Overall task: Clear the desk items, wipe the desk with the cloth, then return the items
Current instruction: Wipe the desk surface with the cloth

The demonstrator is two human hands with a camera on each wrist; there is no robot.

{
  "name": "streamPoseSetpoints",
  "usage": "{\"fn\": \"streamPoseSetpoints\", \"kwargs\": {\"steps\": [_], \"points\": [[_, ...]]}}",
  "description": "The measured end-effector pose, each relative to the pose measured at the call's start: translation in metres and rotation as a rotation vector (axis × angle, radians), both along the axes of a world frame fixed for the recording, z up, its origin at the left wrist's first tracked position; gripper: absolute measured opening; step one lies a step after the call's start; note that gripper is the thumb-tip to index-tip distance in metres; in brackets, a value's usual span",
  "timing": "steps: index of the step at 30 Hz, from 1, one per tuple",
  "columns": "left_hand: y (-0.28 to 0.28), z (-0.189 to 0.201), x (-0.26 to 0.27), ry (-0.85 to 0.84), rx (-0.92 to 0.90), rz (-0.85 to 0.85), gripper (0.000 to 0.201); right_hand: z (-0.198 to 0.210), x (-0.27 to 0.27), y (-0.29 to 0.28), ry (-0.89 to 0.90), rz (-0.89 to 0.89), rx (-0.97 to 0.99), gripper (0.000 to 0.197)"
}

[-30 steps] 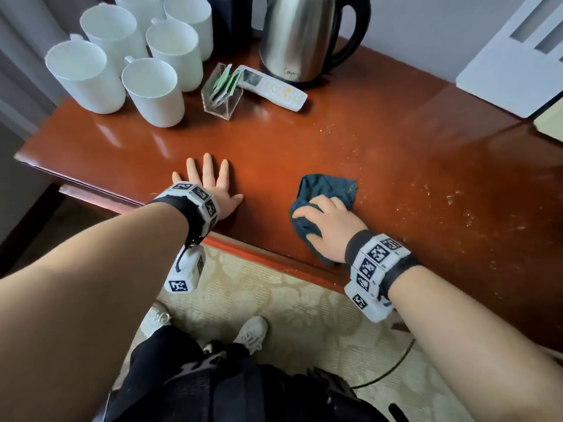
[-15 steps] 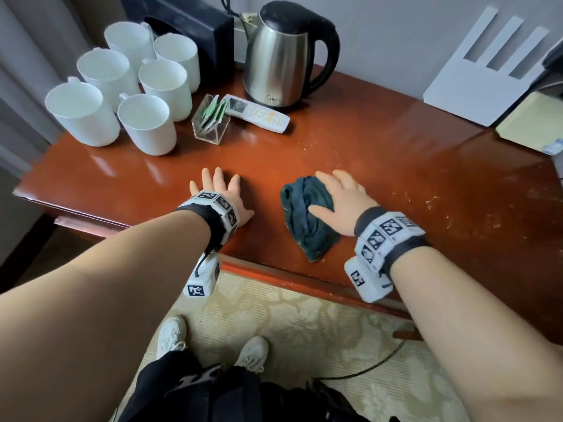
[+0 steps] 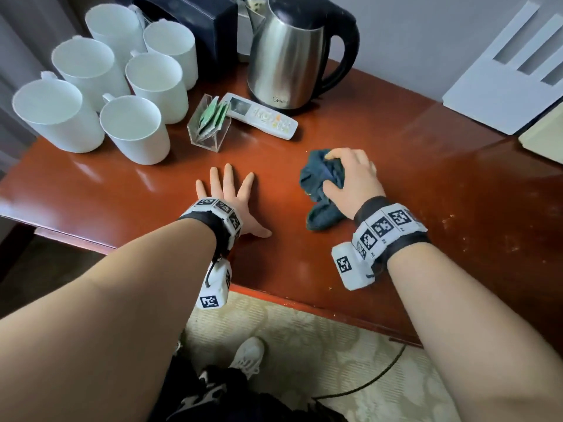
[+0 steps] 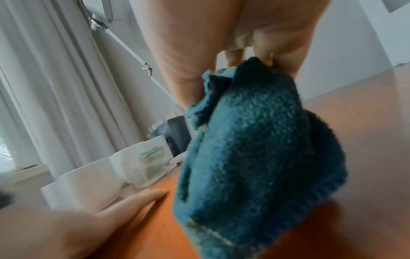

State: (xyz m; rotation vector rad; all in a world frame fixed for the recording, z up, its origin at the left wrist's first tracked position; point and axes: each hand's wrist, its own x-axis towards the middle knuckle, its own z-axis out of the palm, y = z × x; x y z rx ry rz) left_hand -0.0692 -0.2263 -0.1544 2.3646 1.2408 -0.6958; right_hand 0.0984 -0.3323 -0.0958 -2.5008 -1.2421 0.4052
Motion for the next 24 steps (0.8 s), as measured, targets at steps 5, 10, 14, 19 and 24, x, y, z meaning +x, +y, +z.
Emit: {"fn": "streamPoseSetpoints", "kwargs": {"steps": [5,10,14,19,24], "points": [[0.003,0.003,0.005,0.052,-0.041,0.005,0.127,-0.029,0.019,0.040,-0.024,0.118,-0.321,0.060],[0.004,0.005,0.007,0.075,-0.067,0.005,0.127,-0.049,0.026,0.016,-0.194,0.169,-0.389,0.053],[0.004,0.006,0.008,0.082,-0.068,0.001,0.127,-0.025,0.044,-0.013,-0.102,-0.028,-0.534,0.042],[0.004,0.008,0.007,0.084,-0.063,0.003,0.127,0.004,0.047,-0.027,0.236,0.052,-0.407,0.027],[0.002,0.007,0.008,0.082,-0.070,0.016,0.127,0.009,0.066,0.013,0.002,-0.190,0.116,0.034]]}}
